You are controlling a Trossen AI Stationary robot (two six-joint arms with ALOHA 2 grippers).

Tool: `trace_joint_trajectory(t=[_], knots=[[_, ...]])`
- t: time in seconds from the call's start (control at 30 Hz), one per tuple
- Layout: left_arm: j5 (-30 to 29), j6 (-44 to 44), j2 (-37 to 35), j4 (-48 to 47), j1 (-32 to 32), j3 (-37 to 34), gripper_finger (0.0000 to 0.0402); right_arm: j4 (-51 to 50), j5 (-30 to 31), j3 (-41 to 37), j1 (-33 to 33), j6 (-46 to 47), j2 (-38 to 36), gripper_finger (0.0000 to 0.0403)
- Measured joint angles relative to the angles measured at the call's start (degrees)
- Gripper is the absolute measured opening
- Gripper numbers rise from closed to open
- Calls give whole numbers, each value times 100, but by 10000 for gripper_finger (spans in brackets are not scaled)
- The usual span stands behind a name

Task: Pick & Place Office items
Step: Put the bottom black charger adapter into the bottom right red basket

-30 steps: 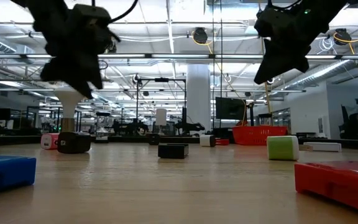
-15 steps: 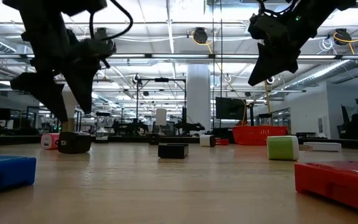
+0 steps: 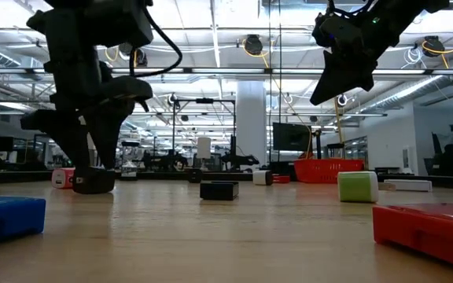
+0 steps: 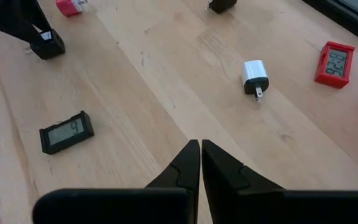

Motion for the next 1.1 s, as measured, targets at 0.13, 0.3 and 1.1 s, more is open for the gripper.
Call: trace_joint_trajectory(t=[0.13, 0.3, 1.1], knots=[[332, -94, 209, 297, 134, -2, 184, 4, 2, 0, 0, 0, 0, 11], [564, 21, 499, 892, 220, 0, 209, 56, -2, 0, 0, -20, 0, 11], [667, 1140, 632, 621, 66, 91, 150, 85, -5, 0, 2, -151, 0, 11]])
